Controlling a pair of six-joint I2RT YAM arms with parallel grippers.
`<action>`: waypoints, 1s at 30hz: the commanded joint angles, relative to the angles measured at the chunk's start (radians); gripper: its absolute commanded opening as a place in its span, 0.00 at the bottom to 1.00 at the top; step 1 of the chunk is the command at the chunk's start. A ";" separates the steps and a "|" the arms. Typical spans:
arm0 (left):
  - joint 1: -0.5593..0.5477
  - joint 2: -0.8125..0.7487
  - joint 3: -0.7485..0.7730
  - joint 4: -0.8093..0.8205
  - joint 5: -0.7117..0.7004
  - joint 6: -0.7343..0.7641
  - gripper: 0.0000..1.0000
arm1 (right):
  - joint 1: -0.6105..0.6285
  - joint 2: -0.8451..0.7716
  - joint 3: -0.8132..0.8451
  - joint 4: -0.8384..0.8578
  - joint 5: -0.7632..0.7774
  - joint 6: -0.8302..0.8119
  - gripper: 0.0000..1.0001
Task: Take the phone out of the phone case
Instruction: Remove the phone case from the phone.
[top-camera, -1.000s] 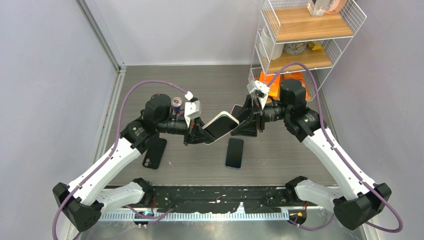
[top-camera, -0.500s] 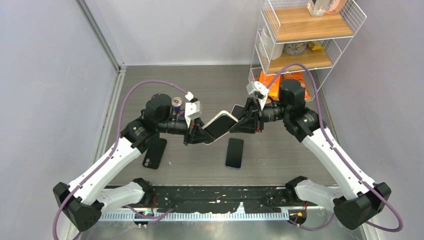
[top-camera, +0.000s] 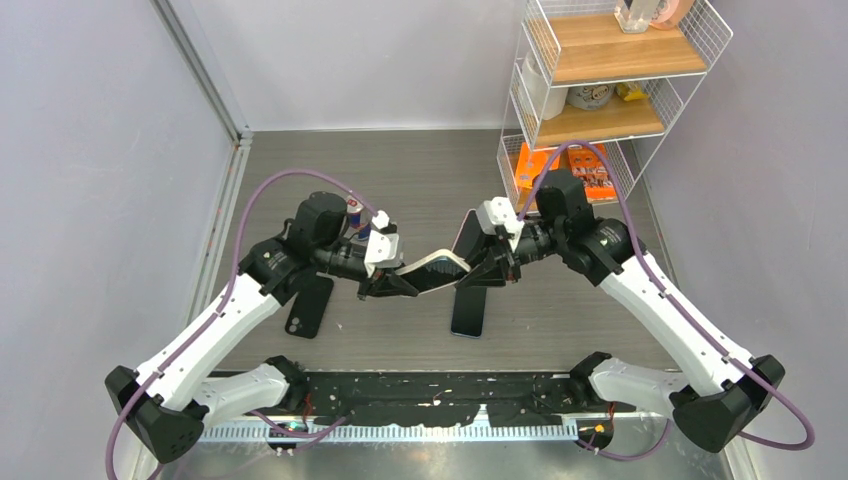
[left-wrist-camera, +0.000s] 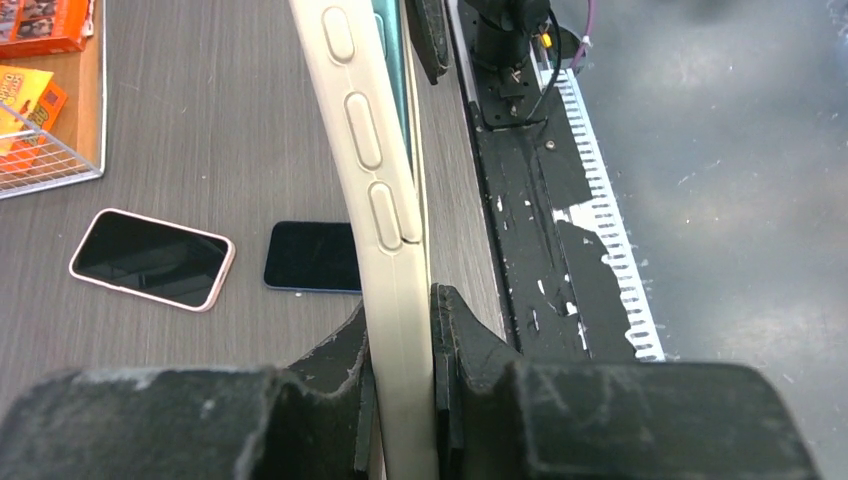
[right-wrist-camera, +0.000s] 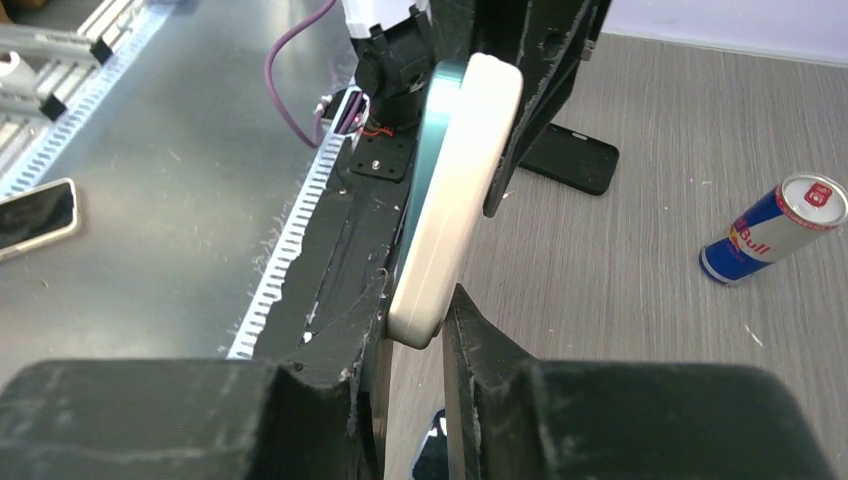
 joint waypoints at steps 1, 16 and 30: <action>-0.007 -0.030 0.033 -0.169 0.175 0.283 0.00 | 0.005 -0.003 0.052 -0.182 0.006 -0.129 0.05; -0.037 0.014 0.037 -0.270 0.190 0.426 0.00 | 0.066 -0.016 0.064 -0.289 0.075 -0.280 0.06; -0.059 0.021 0.038 -0.356 0.159 0.538 0.00 | 0.098 -0.020 0.056 -0.320 0.116 -0.336 0.05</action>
